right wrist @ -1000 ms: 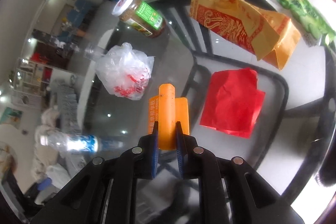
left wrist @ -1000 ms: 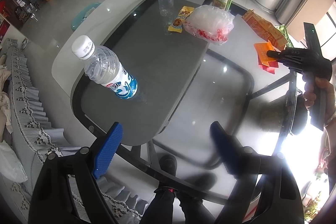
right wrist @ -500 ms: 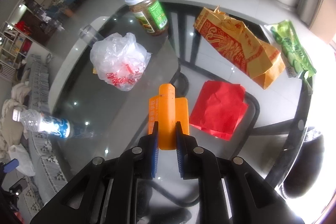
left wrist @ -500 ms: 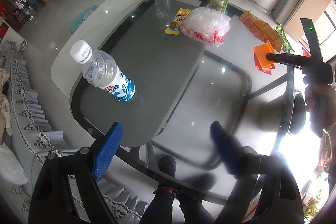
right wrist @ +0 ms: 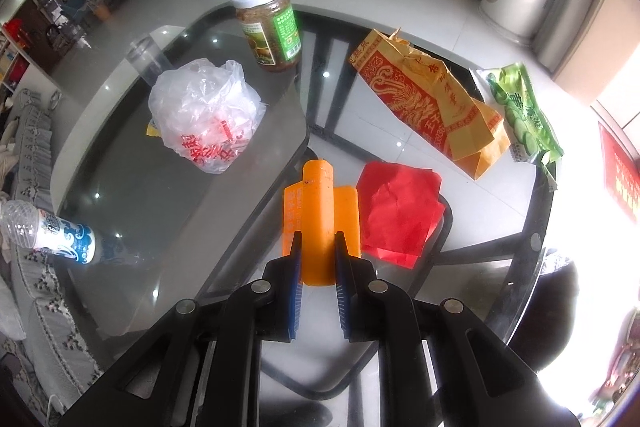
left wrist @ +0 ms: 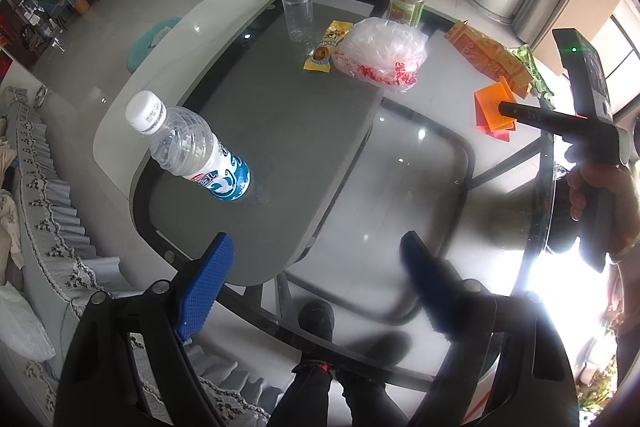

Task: Collect trash
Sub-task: 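Lift the orange card holder and carry it toward the trash bin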

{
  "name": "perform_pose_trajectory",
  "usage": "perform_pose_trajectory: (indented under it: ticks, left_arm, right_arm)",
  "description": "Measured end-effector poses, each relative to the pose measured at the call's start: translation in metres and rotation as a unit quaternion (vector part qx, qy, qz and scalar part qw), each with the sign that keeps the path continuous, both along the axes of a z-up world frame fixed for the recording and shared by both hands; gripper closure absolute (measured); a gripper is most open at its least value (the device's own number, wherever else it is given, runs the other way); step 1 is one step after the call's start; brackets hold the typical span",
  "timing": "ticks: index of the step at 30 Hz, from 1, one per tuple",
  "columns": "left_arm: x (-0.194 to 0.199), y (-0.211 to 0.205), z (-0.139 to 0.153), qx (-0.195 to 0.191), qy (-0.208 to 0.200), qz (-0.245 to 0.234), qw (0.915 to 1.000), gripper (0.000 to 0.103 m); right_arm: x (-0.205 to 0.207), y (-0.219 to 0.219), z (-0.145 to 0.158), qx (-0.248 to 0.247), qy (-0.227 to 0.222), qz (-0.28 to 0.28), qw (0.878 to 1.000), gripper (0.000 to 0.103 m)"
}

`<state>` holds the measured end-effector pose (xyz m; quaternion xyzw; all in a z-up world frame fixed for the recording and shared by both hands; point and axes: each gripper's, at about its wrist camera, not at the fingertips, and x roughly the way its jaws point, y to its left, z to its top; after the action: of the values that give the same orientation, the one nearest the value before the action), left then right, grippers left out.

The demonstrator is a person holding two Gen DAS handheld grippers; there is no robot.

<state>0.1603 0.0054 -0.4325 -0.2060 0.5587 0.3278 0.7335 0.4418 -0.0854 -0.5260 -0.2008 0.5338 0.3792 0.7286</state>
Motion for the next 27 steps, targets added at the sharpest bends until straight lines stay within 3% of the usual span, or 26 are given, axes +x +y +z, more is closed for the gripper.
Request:
perform_pose_trajectory:
  ticks: [27]
  left_arm:
    - [0.049,-0.032,0.023,0.010,-0.020,-0.059,0.9980,0.020]
  right_arm:
    - [0.031,-0.064,0.027,-0.003,-0.022,-0.063,0.998,0.089]
